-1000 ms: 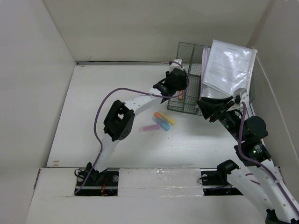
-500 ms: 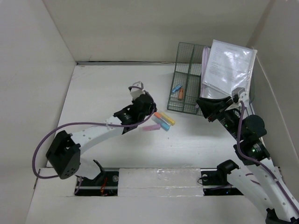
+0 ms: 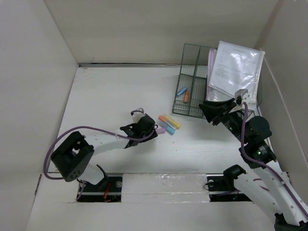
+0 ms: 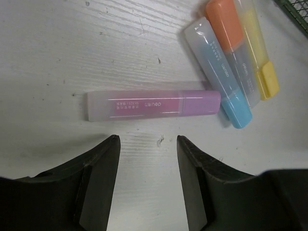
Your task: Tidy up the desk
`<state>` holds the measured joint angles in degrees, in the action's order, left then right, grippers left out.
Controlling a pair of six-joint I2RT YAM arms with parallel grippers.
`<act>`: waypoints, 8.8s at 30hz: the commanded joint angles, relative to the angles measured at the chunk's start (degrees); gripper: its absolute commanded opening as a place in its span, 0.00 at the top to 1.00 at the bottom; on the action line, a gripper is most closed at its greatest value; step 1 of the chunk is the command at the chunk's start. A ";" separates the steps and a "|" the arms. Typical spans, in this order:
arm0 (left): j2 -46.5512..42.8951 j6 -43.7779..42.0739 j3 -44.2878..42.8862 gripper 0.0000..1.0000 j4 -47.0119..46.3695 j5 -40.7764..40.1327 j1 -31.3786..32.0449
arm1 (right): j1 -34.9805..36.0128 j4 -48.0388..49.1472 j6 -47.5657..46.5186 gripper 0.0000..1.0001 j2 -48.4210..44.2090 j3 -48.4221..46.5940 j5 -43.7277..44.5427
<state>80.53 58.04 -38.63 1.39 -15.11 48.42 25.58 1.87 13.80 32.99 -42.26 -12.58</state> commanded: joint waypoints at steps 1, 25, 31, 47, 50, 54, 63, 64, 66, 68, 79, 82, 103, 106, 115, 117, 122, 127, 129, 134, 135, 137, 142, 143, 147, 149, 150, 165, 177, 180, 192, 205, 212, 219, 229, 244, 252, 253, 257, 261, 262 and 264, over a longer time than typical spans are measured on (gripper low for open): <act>2.95 0.49 -2.50 0.54 -3.58 0.88 0.27 | 0.43 3.05 0.26 0.64 -0.21 -0.54 -0.87; 17.73 -4.34 -15.33 0.59 6.17 -13.89 -0.61 | 0.43 3.67 0.26 0.64 0.93 -0.45 -1.22; 18.69 -6.45 -16.30 0.68 7.13 -15.38 -0.61 | 0.43 3.76 0.43 0.64 0.93 -0.54 -1.31; 14.31 -8.20 -17.62 0.95 10.66 -17.58 0.53 | 0.43 3.32 0.26 0.64 0.49 -0.63 -1.22; 9.92 -9.96 -17.44 0.98 8.64 -15.83 0.53 | 0.43 3.23 0.17 0.64 0.23 -0.54 -0.87; 4.56 -12.50 -18.67 1.00 5.91 -13.20 0.53 | 0.43 2.88 0.00 0.64 -0.21 -0.63 -0.34; 4.18 -18.05 -23.31 1.00 -10.08 -4.77 0.53 | 0.43 2.35 -0.18 0.64 -1.17 -0.72 0.45; 4.89 -19.18 -24.20 1.00 -11.31 -3.97 0.53 | 0.43 2.18 -0.27 0.64 -1.44 -0.63 0.71; 6.82 -20.50 -26.22 1.00 -15.70 -1.51 0.53 | 0.43 2.17 -0.36 0.64 -1.79 -0.54 1.24; 8.06 -23.40 -26.67 1.00 -22.37 -0.71 0.53 | 0.43 2.35 -0.44 0.64 -2.06 -0.37 1.33; 21.06 -27.55 -36.77 1.00 -36.45 1.49 0.53 | 0.43 2.61 -0.44 0.64 -2.41 -0.10 2.03; 23.70 -27.63 -37.48 1.00 -40.23 0.00 1.84 | 0.43 2.61 -0.36 0.64 -2.23 -0.02 2.03; 37.59 -45.20 -46.79 0.92 -54.74 -11.16 8.35 | 0.43 2.26 -0.62 0.64 -2.93 -0.10 2.30; 39.87 -46.35 -49.25 0.91 -53.51 -11.78 8.35 | 0.43 2.26 -0.53 0.64 -2.67 -0.10 2.30; 44.80 -44.24 -52.95 0.89 -51.49 -9.23 7.04 | 0.43 2.44 -0.62 0.64 -2.32 -0.02 2.21; 45.94 -43.02 -53.91 0.89 -50.96 -8.27 6.51 | 0.43 2.52 -0.62 0.64 -2.15 -0.01 2.12; 47.87 -42.40 -55.76 0.89 -48.68 -7.04 5.98 | 0.43 2.70 -0.71 0.64 -1.62 0.07 1.86; 49.19 -41.43 -57.34 0.86 -47.01 -6.68 5.98 | 0.43 2.70 -0.71 0.64 -1.53 0.16 1.86; 50.25 -41.34 -58.74 0.85 -46.30 -6.51 5.98 | 0.43 2.70 -0.62 0.64 -1.53 0.07 1.86; 51.65 -40.91 -59.89 0.82 -44.98 -6.16 5.98 | 0.43 2.79 -0.62 0.64 -1.62 0.07 1.86; 51.66 -40.73 -59.72 0.82 -44.81 -6.16 5.98 | 0.43 2.79 -0.53 0.64 -1.62 0.16 1.86; 51.22 -40.29 -59.37 0.81 -44.98 -6.24 5.98 | 0.43 2.79 -0.62 0.64 -1.53 0.25 1.86; 50.16 -39.94 -57.17 0.77 -45.86 -6.33 5.98 | 0.43 2.97 -0.62 0.64 -1.27 0.25 1.94; 49.64 -39.94 -56.73 0.75 -46.12 -6.24 5.98 | 0.43 3.05 -0.53 0.64 -1.26 0.25 1.86; 47.70 -40.02 -54.54 0.59 -47.00 -6.24 5.98 | 0.43 3.23 -0.53 0.64 -0.91 0.33 1.68; 46.65 -40.29 -54.53 0.55 -46.48 -6.42 5.98 | 0.43 3.32 -0.53 0.64 -0.91 0.34 1.68; 46.38 -40.29 -54.27 0.52 -46.30 -6.59 5.98 | 0.43 3.32 -0.53 0.64 -0.65 0.25 1.77; 35.13 -41.34 -46.71 0.56 -47.44 -10.02 5.98 | 0.43 3.23 -0.53 0.64 -0.82 0.25 1.51; 35.66 -35.19 -45.82 1.00 -37.96 3.06 5.98 | 0.43 3.14 -0.44 0.64 -1.62 0.25 1.42; 38.02 -34.31 -48.98 1.00 -33.57 7.54 5.98 | 0.43 2.97 -0.53 0.64 -1.62 0.16 1.50; 43.56 -34.92 -55.23 1.00 -26.36 10.98 5.98 | 0.43 2.97 -0.53 0.64 -1.27 0.16 1.77; 45.59 -35.72 -56.99 1.00 -21.60 11.16 5.98 | 0.43 3.14 -0.44 0.64 -0.91 0.25 1.51; 41.21 -34.58 -51.91 1.00 -24.67 10.81 5.98 | 0.43 3.23 -0.53 0.64 -0.74 0.25 1.51; 28.66 -30.89 -41.01 0.85 -30.02 0.03 5.98 | 0.43 3.49 -0.53 0.64 -0.48 0.34 1.24; 14.31 -27.10 -25.35 0.56 -29.86 -12.48 6.51 | 0.43 3.58 -0.44 0.63 -0.39 0.34 1.06; 22.56 -9.26 -25.35 0.58 0.02 -20.13 8.88 | 0.43 4.11 -0.18 0.63 0.67 0.42 0.54; 23.27 -5.48 -24.48 0.59 4.51 -19.86 9.41 | 0.43 4.28 -0.09 0.64 0.76 0.34 0.10; 23.35 -5.48 -24.13 0.59 4.15 -19.61 9.41 | 0.43 4.28 -0.09 0.64 0.93 0.42 0.01; 24.93 -5.75 -25.61 0.59 3.44 -18.20 10.54 | 0.43 4.37 -0.09 0.64 0.93 0.34 0.01; 27.22 -6.18 -28.07 0.59 4.85 -18.46 11.17 | 0.43 4.37 -0.01 0.63 0.67 0.42 0.10; 27.22 -6.79 -28.16 0.59 4.59 -18.20 11.17 | 0.43 4.46 0.00 0.64 0.76 0.42 0.01; 27.31 -6.89 -27.90 0.59 4.33 -17.67 11.17 | 0.43 4.37 0.00 0.63 1.02 0.42 -0.25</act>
<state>108.07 51.11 -64.95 4.47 -32.91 59.44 25.58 2.22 13.74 33.91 -42.15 -12.03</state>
